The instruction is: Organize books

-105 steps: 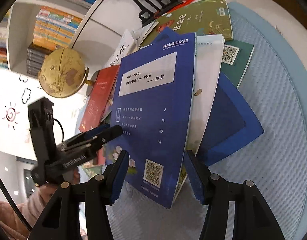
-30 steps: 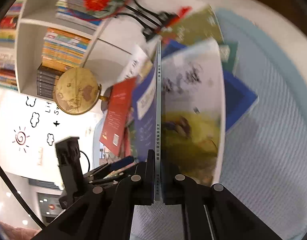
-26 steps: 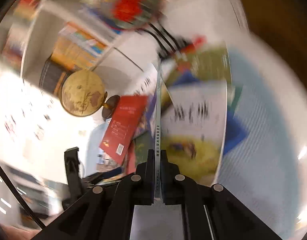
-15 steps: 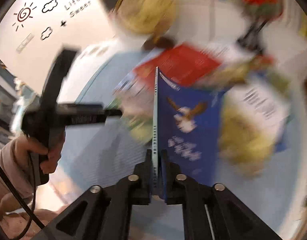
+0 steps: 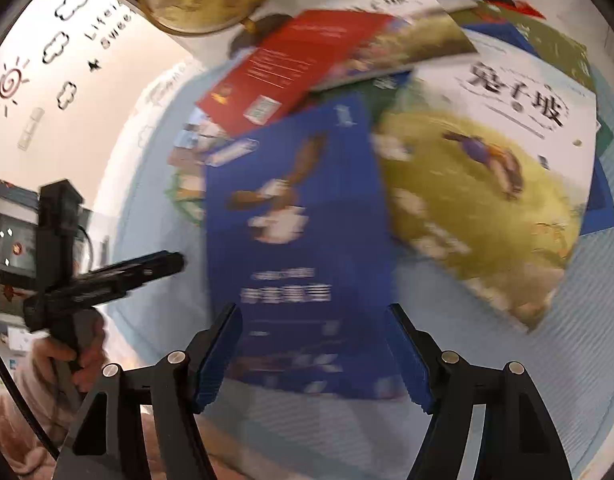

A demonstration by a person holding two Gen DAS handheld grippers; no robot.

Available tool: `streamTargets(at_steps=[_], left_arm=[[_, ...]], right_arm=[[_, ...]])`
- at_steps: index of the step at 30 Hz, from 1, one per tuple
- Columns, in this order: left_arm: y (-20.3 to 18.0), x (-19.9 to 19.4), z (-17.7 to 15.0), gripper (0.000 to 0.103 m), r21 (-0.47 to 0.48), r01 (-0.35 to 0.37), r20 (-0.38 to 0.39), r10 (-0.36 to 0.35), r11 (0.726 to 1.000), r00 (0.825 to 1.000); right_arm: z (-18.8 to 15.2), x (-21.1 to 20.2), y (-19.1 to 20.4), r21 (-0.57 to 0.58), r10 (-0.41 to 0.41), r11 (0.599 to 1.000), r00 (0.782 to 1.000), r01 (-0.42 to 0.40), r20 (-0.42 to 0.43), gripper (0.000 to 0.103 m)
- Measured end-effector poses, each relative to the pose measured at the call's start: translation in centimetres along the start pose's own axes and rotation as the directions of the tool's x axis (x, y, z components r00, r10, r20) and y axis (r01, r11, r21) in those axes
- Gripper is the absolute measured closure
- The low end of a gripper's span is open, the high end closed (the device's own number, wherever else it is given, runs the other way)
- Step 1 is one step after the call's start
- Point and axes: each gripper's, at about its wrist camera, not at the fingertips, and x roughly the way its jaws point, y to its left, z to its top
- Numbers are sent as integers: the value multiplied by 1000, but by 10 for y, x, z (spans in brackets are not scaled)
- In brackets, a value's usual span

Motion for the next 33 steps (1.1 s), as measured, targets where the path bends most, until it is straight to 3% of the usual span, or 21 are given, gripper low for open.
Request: streamTargets(at_steps=[7,9,16,18,21,24,25,28,29,33], left_arm=[[-27,12,-12,39,40,16,-24,-15,999,1000],[-30,13,-12,39,39,16,-26,-15,999,1000],[-37,20,-10,39,12,87,-44,-87,996,995],[-39,24,-8,38,-20,169,-58,-170,985,984],[-43,27,-10,39,-22,177,-63,-178,984,982],[-45,24,-16,53,8,126,-50,-126,992,991],[-43,22,-17,60,-5,131,-44,-131,991,990],[-27,24,-18,69,-65,179,-50,-182,982,982],[-24,26,-17,77,-67,172,-58,-176,983,983],[-17,29,-13,78,-62,190,-73,-195,980,978]], right_arm=[[1,25,-19,14,85,996,996,-85,-31,32],[-1,24,-14,-8,112,994,994,-112,-6,32],[10,27,-19,-21,218,976,976,-217,25,28],[9,26,-21,-21,237,971,971,-236,14,28],[7,23,-24,-5,265,964,964,-265,-9,37],[-3,22,-32,16,283,959,958,-283,-44,59],[-6,22,-37,37,313,950,948,-312,-54,61],[-10,24,-47,74,393,918,918,-389,-50,61],[-10,27,-48,75,406,913,913,-402,-48,61],[-4,33,-52,103,453,888,891,-448,-28,66]])
